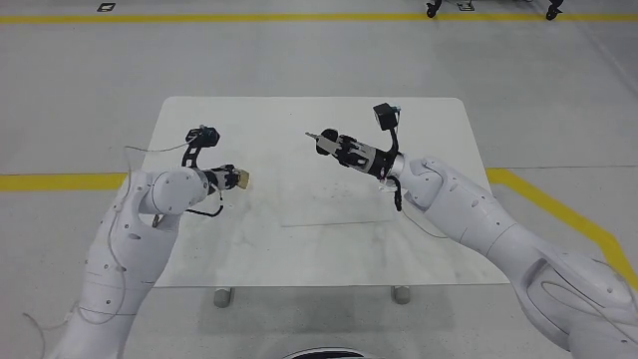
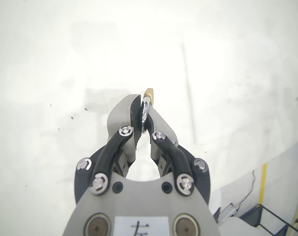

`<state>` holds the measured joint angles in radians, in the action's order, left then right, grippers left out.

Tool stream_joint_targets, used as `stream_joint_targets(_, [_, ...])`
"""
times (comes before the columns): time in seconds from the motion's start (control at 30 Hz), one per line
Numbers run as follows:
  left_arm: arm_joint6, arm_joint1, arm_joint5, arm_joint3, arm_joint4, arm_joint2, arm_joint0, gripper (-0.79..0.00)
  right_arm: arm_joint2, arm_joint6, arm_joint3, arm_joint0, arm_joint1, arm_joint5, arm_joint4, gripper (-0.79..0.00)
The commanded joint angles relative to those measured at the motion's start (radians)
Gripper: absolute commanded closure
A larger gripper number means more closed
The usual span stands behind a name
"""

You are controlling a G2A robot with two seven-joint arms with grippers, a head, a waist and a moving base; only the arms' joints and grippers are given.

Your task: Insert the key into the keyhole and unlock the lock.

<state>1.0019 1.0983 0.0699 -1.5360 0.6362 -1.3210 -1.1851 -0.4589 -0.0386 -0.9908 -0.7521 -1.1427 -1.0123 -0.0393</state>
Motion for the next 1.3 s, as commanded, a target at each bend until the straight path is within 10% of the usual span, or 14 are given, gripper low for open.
stream_joint_targets(0.0, [-0.037,0.001,-0.038,0.021,-0.108,-0.033,-0.003,0.000,0.000,0.000,0.000,0.000,0.000,0.000,0.000,0.000])
stream_joint_targets(0.57, [-0.029,0.015,-0.149,0.022,-0.347,0.010,0.015,0.000,-0.003,-0.007,-0.019,-0.010,-0.003,0.000,0.022,0.000])
stream_joint_targets(0.97, [0.028,0.063,-0.325,0.352,-0.967,0.073,0.116,0.000,0.000,0.010,0.085,0.029,-0.113,0.003,0.144,0.000])
stream_joint_targets(1.27, [0.088,0.083,-0.379,0.503,-1.097,0.112,0.184,0.000,-0.006,0.017,0.193,0.042,-0.189,0.000,0.175,0.000])
